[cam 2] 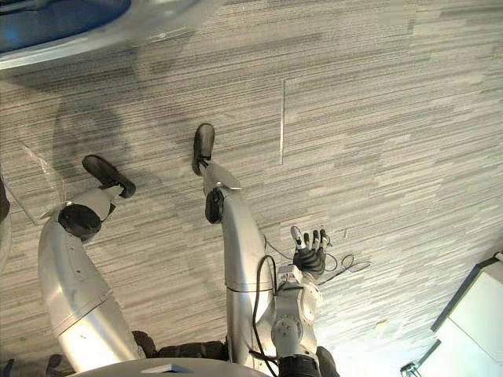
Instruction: Pick up the laundry basket with both hands and put the clothes into the washing machine.
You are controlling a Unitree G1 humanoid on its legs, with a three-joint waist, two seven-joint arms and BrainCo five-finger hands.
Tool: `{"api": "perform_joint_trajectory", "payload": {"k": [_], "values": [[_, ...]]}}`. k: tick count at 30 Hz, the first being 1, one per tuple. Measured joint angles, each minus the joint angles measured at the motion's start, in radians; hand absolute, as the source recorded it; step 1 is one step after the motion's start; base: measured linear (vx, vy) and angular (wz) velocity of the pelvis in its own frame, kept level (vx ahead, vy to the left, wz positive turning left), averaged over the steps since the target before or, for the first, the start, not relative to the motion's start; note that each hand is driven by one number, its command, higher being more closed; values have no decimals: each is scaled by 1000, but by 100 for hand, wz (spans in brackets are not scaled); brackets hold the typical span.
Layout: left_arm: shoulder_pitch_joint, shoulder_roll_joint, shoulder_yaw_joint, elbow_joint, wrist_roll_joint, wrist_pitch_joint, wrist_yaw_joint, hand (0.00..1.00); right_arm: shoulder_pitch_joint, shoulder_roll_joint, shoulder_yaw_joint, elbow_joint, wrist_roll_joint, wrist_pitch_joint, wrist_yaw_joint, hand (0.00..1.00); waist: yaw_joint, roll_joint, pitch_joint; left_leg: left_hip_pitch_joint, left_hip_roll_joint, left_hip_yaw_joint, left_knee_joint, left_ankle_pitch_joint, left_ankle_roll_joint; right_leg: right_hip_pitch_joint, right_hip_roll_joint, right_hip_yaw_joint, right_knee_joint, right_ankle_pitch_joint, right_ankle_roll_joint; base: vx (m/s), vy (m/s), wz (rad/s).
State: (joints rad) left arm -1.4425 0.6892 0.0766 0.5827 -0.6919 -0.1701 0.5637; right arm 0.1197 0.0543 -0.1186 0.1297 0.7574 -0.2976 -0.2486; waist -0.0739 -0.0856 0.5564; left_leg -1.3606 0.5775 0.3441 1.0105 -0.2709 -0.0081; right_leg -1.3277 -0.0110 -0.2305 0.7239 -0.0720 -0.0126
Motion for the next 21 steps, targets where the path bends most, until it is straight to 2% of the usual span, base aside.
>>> {"api": "perform_joint_trajectory", "payload": {"k": [4, 7, 8, 10, 13, 14, 16, 20, 21], "values": [[1, 2, -13, -1, 212, 52, -2, 0, 7, -1, -2, 0, 0, -1, 26, 0, -6, 0, 0, 0, -17, -11, 5, 10, 13, 0, -17, -5, 30, -1, -18, 21, -1, 16], [2, 7, -59, 0, 361, 92, -5, 0, 39, -3, -2, -5, 0, -5, 31, 0, 7, 0, 0, 0, -30, -16, 1, 14, 17, 0, -26, -7, 39, -7, -19, 10, 8, 16], [5, 20, -87, 13, 451, 110, -17, 0, 54, -6, -2, 0, 0, -5, 35, 0, 10, 1, 0, 0, -36, -17, -1, 15, 18, 0, -33, -8, 43, -8, -19, 2, 11, 18], [5, 46, -126, 41, 522, 134, -61, 0, 62, -8, -2, 7, 2, -4, 55, 0, 9, 1, 0, 0, -41, -18, -1, 16, 20, 0, -38, -8, 45, -8, -19, -1, 10, 11], [-1, 62, -191, 70, 705, 184, -116, 0, 63, -18, -2, 16, 2, -4, 71, 0, 10, 1, 0, 0, -47, -18, -1, 19, 25, 1, -41, -9, 49, -8, -19, -7, 8, 6], [-1, 66, -215, 77, 861, 219, -135, 0, 63, -21, -2, 21, 2, -4, 77, 0, 11, 1, 0, 0, -47, -18, 0, 21, 28, 1, -42, -9, 50, -8, -19, 0, 0, 0], [-1, 80, -261, 107, 1080, 257, -164, 0, 62, -27, -2, 45, 3, -4, 99, 0, 15, 1, -1, 0, -47, -18, -1, 24, 29, 1, -44, -9, 51, -7, -20, 0, 0, 0], [10, 92, -275, 112, 1247, 276, -202, 0, 62, -27, -2, 45, 29, -3, 117, 0, 18, 1, -1, 3, -54, -21, -6, 33, 28, 2, -49, -12, 54, -6, -21, -3, -2, 4], [15, 92, -269, 112, 1245, 273, -212, 0, 61, -27, -2, 43, 31, -3, 119, 0, 17, 2, -1, 4, -57, -22, -9, 37, 29, 4, -53, -15, 55, -6, -21, -13, -4, 16]]}}
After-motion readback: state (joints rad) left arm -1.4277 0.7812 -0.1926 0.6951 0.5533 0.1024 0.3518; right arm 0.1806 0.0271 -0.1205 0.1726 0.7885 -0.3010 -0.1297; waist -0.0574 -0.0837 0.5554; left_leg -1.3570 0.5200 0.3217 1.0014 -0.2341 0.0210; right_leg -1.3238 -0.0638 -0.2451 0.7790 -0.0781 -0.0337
